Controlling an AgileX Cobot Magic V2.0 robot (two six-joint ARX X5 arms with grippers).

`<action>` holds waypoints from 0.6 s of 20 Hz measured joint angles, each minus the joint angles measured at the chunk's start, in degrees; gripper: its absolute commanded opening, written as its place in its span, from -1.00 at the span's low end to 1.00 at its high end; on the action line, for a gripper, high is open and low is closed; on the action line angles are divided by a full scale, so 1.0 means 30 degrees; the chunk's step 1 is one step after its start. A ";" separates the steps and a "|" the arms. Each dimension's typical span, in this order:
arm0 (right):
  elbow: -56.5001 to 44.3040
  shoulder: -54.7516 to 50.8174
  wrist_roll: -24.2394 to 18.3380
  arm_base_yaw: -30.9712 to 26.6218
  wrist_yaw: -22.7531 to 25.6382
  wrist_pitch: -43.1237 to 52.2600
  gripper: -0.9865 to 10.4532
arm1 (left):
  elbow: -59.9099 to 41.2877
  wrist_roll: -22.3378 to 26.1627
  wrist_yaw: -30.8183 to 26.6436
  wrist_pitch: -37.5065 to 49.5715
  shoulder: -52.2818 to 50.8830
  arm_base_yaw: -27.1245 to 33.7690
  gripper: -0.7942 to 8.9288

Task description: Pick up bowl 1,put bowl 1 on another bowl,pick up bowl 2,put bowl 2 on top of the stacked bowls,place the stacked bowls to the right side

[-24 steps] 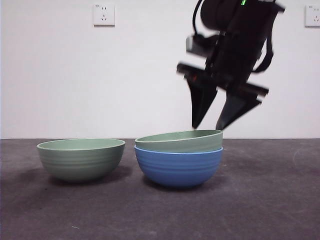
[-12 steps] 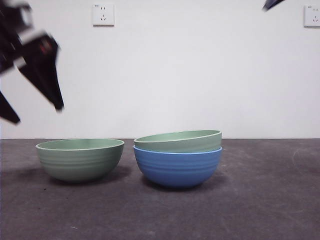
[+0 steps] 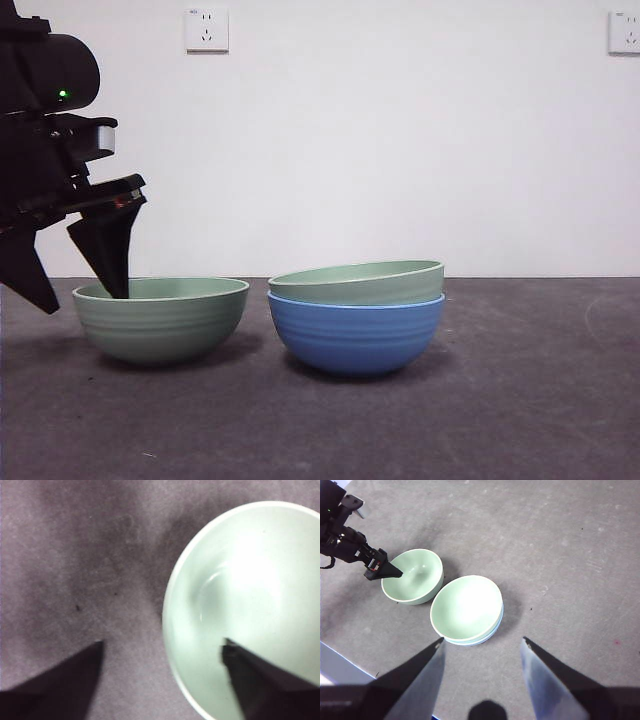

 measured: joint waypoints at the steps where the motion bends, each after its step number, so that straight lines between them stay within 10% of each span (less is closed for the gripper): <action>1: 0.0000 0.0007 -0.0007 0.0000 0.0000 -0.0036 -0.39 | 0.0000 -0.0073 0.0051 0.0000 0.0000 0.0000 -0.71; 12: 0.0000 0.0109 0.0000 0.0000 0.0000 -0.0619 -0.39 | 0.0000 -0.1093 0.0503 0.0313 0.0000 -0.0197 -0.85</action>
